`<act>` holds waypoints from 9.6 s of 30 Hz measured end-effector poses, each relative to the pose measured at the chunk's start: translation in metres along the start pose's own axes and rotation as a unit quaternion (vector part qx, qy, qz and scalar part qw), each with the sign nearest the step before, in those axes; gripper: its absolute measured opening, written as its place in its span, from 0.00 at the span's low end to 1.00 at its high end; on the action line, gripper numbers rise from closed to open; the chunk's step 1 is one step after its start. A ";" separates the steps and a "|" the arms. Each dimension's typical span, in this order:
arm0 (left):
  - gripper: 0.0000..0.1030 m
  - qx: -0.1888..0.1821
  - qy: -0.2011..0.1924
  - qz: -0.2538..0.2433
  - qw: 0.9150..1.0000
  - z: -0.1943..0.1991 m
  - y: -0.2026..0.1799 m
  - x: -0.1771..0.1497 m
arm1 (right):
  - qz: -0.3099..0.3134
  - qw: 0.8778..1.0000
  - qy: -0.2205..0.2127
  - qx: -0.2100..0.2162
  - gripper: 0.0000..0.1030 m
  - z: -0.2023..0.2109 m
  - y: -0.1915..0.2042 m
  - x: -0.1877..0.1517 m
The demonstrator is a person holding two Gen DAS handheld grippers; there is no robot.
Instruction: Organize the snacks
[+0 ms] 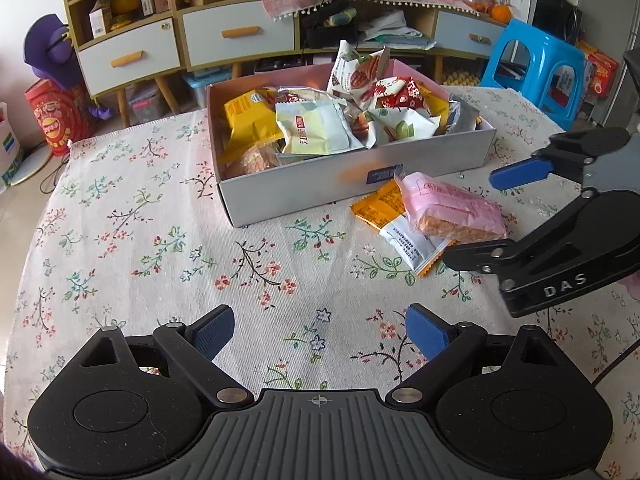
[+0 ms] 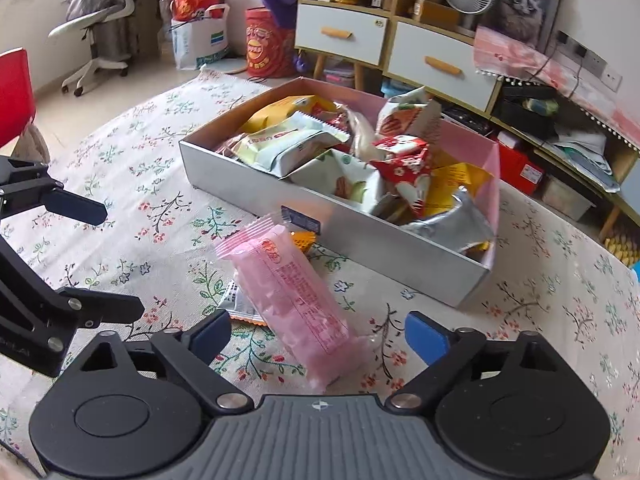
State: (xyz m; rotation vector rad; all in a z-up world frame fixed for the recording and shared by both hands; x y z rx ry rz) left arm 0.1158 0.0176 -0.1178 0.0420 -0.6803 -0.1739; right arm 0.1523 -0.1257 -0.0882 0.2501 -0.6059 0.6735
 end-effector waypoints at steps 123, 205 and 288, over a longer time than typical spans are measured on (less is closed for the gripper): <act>0.39 0.004 -0.049 0.094 0.994 -0.123 0.010 0.197 | -0.242 0.968 -0.061 -0.018 0.28 -0.044 -0.145 0.117; 1.00 0.139 -0.012 0.146 0.979 0.091 0.001 0.025 | -0.194 0.965 -0.091 -0.149 0.90 0.108 0.023 0.009; 1.00 0.136 -0.009 0.141 0.981 0.091 0.004 0.017 | -0.186 0.968 -0.083 -0.148 0.90 0.105 0.029 0.006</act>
Point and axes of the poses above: each gripper's, at about its wrist camera, not at the fingertips, and z roughly against the way its jaws point, y to its left, x to its top, the point moved 4 cm from there along -z, roughly the way its jaws point, and after that the axes turned 7 degrees about x, right-handed, at the moved point
